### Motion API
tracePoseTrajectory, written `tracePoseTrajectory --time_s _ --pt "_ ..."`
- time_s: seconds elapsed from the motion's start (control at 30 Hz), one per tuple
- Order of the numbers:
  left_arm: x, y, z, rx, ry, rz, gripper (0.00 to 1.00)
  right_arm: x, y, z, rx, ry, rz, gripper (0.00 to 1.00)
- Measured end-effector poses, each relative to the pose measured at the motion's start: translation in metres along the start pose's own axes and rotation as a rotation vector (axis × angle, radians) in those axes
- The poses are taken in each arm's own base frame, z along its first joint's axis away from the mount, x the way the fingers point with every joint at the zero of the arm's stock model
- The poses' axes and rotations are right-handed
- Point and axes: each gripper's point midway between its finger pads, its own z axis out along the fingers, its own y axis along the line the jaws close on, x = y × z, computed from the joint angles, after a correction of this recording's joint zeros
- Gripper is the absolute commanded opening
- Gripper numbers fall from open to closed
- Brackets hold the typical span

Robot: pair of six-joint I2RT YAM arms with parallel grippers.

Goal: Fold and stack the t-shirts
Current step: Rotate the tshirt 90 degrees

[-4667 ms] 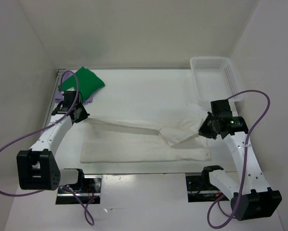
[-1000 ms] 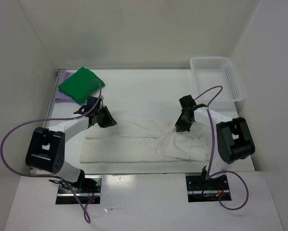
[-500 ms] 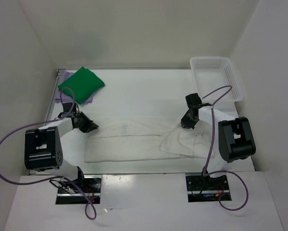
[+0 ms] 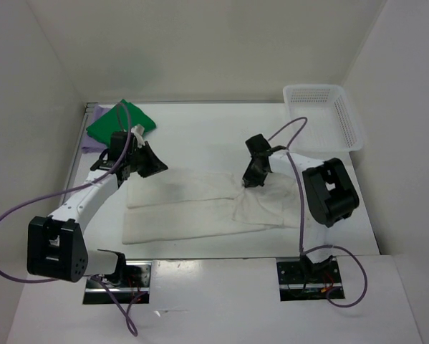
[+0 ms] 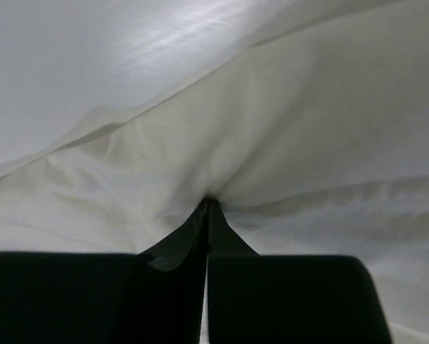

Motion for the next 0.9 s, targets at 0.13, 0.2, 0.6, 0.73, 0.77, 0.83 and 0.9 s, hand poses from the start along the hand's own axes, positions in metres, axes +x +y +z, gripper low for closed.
tracePoseTrajectory --time_s 0.13,0.2,0.6,0.73,0.77,0.83,0.9 --pt "0.01 -0.004 -0.005 0.012 0.031 0.041 0.0 -0.003 0.064 0.016 -0.059 0.037 -0.068 0.01" --pt "0.009 -0.007 -0.012 0.022 0.019 0.053 0.0 -0.018 0.113 0.032 -0.114 0.033 -0.103 0.01" --pt "0.016 -0.006 -0.023 0.026 0.016 0.081 0.0 -0.093 0.28 0.067 -0.406 -0.064 -0.237 0.17" --pt "0.018 -0.004 -0.019 0.023 0.028 0.076 0.0 -0.104 0.275 -0.002 -0.41 -0.123 -0.288 0.45" --pt "0.019 -0.003 -0.017 0.023 0.033 0.073 0.0 -0.106 0.271 -0.027 -0.418 -0.143 -0.304 0.45" --pt "0.02 -0.002 -0.014 0.023 0.04 0.069 0.0 -0.111 0.258 -0.082 -0.452 -0.205 -0.315 0.37" --pt "0.022 0.001 -0.013 0.019 0.046 0.066 0.0 -0.11 0.237 -0.129 -0.49 -0.268 -0.316 0.11"
